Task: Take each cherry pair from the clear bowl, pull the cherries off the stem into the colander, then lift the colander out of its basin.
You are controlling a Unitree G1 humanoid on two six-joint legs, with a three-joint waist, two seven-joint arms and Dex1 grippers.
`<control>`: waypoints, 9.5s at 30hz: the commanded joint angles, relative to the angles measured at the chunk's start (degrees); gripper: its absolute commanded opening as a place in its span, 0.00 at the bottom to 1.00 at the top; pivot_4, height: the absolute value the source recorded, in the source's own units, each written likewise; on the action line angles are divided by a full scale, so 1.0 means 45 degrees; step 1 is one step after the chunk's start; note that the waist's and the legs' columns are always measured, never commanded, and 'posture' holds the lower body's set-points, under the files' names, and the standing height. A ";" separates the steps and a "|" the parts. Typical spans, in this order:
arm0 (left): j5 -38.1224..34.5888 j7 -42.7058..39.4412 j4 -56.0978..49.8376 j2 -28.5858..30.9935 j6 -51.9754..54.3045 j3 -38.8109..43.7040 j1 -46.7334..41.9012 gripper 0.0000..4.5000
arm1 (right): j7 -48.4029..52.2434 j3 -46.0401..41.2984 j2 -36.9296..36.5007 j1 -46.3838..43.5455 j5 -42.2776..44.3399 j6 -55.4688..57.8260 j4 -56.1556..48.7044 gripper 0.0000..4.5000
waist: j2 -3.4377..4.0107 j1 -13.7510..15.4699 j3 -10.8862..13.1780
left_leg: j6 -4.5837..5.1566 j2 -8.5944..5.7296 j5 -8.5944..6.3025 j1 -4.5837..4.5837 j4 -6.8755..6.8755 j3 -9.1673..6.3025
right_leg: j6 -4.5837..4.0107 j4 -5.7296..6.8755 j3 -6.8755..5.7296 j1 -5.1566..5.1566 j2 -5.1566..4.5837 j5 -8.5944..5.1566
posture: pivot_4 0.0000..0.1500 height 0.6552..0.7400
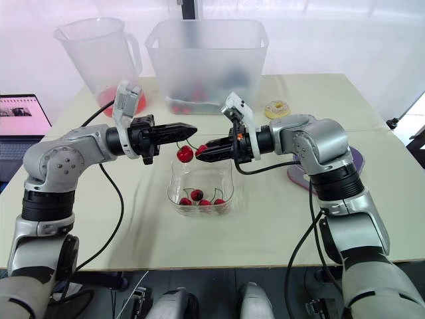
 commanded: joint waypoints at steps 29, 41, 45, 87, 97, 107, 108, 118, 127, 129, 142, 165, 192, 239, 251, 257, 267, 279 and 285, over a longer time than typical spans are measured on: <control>0.0007 0.0274 -0.0394 -0.0153 -0.0932 0.0676 0.0242 0.00 | 0.0722 -0.1617 -0.5927 0.0181 -0.2863 -0.3279 0.3395 0.18 | -0.0002 0.0308 0.0003 | 0.0000 -0.0005 0.0000 -0.0003 0.0002 0.0013 | 0.0001 -0.0008 0.0002 0.0002 -0.0003 0.0000 | 1.00 0.39; 0.0093 0.0639 -0.0478 -0.0446 -0.1281 0.0749 0.0557 0.00 | 0.0728 -0.0671 -0.6213 0.2144 -0.6059 -0.7027 0.7048 0.18 | 0.0008 0.0135 0.0010 | -0.0003 0.0014 0.0001 0.0015 -0.0009 0.0036 | 0.0002 -0.0005 0.0009 0.0004 0.0001 0.0000 | 1.00 0.39; 0.0101 0.0722 -0.0481 -0.0540 -0.1308 0.0703 0.0482 0.00 | 0.0657 -0.0759 -0.5878 0.1994 -0.6423 -0.7539 0.7947 0.56 | 0.0009 0.0189 0.0010 | -0.0005 0.0014 0.0002 0.0014 -0.0006 0.0033 | 0.0002 -0.0007 0.0007 0.0005 0.0002 0.0000 | 1.00 0.39; 0.0258 0.1870 -0.0238 -0.0919 -0.1846 0.1315 -0.0018 0.00 | -0.4875 -0.1224 0.3634 0.3193 -0.1932 -0.4199 -0.4218 0.99 | 0.0034 0.0232 0.0023 | -0.0008 -0.0006 0.0004 -0.0010 0.0043 -0.0014 | 0.0029 0.0005 -0.0012 0.0017 0.0004 0.0017 | 1.00 0.39; 0.0430 0.1573 0.0218 -0.1017 -0.2003 0.1012 -0.0459 0.00 | -0.5482 -0.0516 0.3898 0.3053 -0.2980 -0.5250 -0.3286 0.60 | 0.0034 0.0177 0.0023 | -0.0007 -0.0005 0.0004 -0.0009 0.0037 -0.0011 | 0.0028 0.0004 -0.0012 0.0016 0.0009 0.0017 | 1.00 0.39; 0.0497 0.1384 0.0363 -0.0989 -0.2014 0.0944 -0.0581 0.00 | -0.5691 -0.0440 0.4122 0.2803 -0.3338 -0.5952 -0.2754 0.60 | 0.0034 0.0156 0.0023 | -0.0007 -0.0004 0.0004 -0.0009 0.0035 -0.0014 | 0.0029 0.0004 -0.0011 0.0015 0.0010 0.0017 | 1.00 0.39; 0.0508 0.1381 0.0373 -0.0995 -0.2016 0.0944 -0.0584 0.00 | -0.5722 -0.0482 0.4142 0.2786 -0.3330 -0.5966 -0.2738 0.60 | 0.0034 0.0152 0.0023 | -0.0007 -0.0003 0.0004 -0.0009 0.0035 -0.0014 | 0.0028 0.0004 -0.0011 0.0015 0.0010 0.0017 | 1.00 0.39; 0.0732 0.1211 0.0570 -0.0912 -0.2062 0.0977 -0.0605 0.00 | -0.5966 -0.0574 0.4330 0.3017 -0.2989 -0.5581 -0.3031 0.19 | 0.0034 0.0098 0.0023 | -0.0007 -0.0003 0.0004 -0.0009 0.0032 -0.0016 | 0.0028 0.0004 -0.0011 0.0015 0.0010 0.0017 | 1.00 0.39; 0.0657 0.1285 0.0430 -0.1119 -0.2020 0.0921 -0.0612 0.00 | -0.5871 -0.0370 0.4099 0.3268 -0.2894 -0.5107 -0.3417 0.19 | 0.0034 -0.0016 0.0023 | -0.0007 -0.0003 0.0004 -0.0009 0.0017 -0.0016 | 0.0028 0.0003 -0.0011 0.0009 0.0009 0.0017 | 1.00 0.39; 0.0636 0.1291 0.0379 -0.1141 -0.2013 0.0922 -0.0574 0.00 | -0.5848 -0.0329 0.4036 0.3326 -0.2859 -0.4945 -0.3503 0.19 | 0.0034 -0.0009 0.0023 | -0.0007 -0.0003 0.0004 -0.0009 0.0016 -0.0016 | 0.0028 0.0003 -0.0011 0.0010 0.0009 0.0017 | 1.00 0.39; 0.0614 0.1359 0.0525 -0.1133 -0.2142 0.1018 -0.0605 0.00 | -0.5829 -0.0144 0.2776 0.3984 -0.3245 -0.3852 -0.3117 0.19 | 0.0031 -0.0012 0.0020 | -0.0007 -0.0002 0.0004 -0.0009 0.0010 -0.0013 | 0.0029 -0.0002 -0.0008 0.0005 0.0008 0.0016 | 1.00 0.39; 0.0326 0.1999 -0.0545 -0.1089 -0.2100 0.1546 0.0758 0.00 | -0.0100 -0.1976 -0.6090 0.2204 -0.4741 -0.7229 0.2683 0.19 | 0.0027 0.0202 0.0027 | 0.0011 -0.0003 -0.0005 -0.0002 0.0002 0.0025 | 0.0028 -0.0027 0.0005 0.0013 0.0003 0.0017 | 1.00 0.39; -0.0686 0.3418 -0.1861 -0.0474 -0.1530 0.2496 0.2351 0.00 | 0.3820 -0.1095 -0.5473 -0.1562 -0.6757 -0.8645 0.6523 1.00 | 0.0047 0.0205 0.0035 | -0.0004 0.0006 0.0001 0.0009 0.0012 0.0020 | 0.0029 -0.0025 0.0013 0.0018 0.0000 0.0017 | 1.00 0.39; -0.2172 0.1416 -0.4411 0.2925 -0.1836 0.6784 1.0756 0.98 | 0.2667 0.3020 0.0194 -0.1579 -0.5265 -0.5946 0.1305 1.00 | 0.0039 -0.0122 0.0029 | -0.0018 0.0006 0.0002 0.0001 -0.0025 0.0012 | 0.0026 -0.0012 0.0017 -0.0028 -0.0037 0.0017 | 1.00 0.39; -0.2104 0.1139 -0.5661 0.3316 -0.2321 0.6449 1.0847 0.98 | 0.1825 0.5065 0.2520 -0.1079 -0.7311 -0.5436 0.3438 1.00 | 0.0037 -0.0044 0.0027 | -0.0025 0.0003 0.0007 -0.0012 -0.0023 0.0006 | 0.0021 -0.0012 0.0018 -0.0039 -0.0011 0.0018 | 1.00 0.39; -0.2016 0.1205 -0.5557 0.3289 -0.2423 0.6256 1.0886 0.98 | 0.1551 0.5151 0.2743 -0.0857 -0.7797 -0.5374 0.3795 1.00 | 0.0037 -0.0091 0.0027 | -0.0024 0.0008 0.0007 -0.0012 -0.0028 0.0008 | 0.0021 -0.0010 0.0019 -0.0044 -0.0006 0.0018 | 1.00 0.39; -0.1698 0.1275 -0.5211 0.3455 -0.2468 0.5785 1.0459 1.00 | 0.1150 0.5251 0.3189 -0.0424 -0.8317 -0.5410 0.4074 0.46 | 0.0036 -0.0085 0.0027 | -0.0024 0.0008 0.0007 -0.0012 -0.0028 0.0008 | 0.0021 -0.0010 0.0019 -0.0043 -0.0001 0.0018 | 1.00 0.39; -0.1678 0.1628 -0.5003 0.3247 -0.2394 0.5493 1.0121 1.00 | 0.1261 0.5028 0.3050 -0.0709 -0.8577 -0.5545 0.3578 0.36 | 0.0036 -0.0084 0.0027 | -0.0024 0.0008 0.0007 -0.0011 -0.0028 0.0007 | 0.0021 -0.0009 0.0018 -0.0044 -0.0001 0.0018 | 1.00 0.39; -0.2026 0.2104 -0.4397 0.3112 -0.1943 0.5268 0.9436 1.00 | 0.1722 0.4090 0.2261 -0.0920 -0.7994 -0.5007 0.2264 0.36 | 0.0037 -0.0053 0.0027 | -0.0024 0.0007 0.0007 -0.0012 -0.0029 0.0009 | 0.0021 -0.0010 0.0018 -0.0044 -0.0002 0.0018 | 1.00 0.39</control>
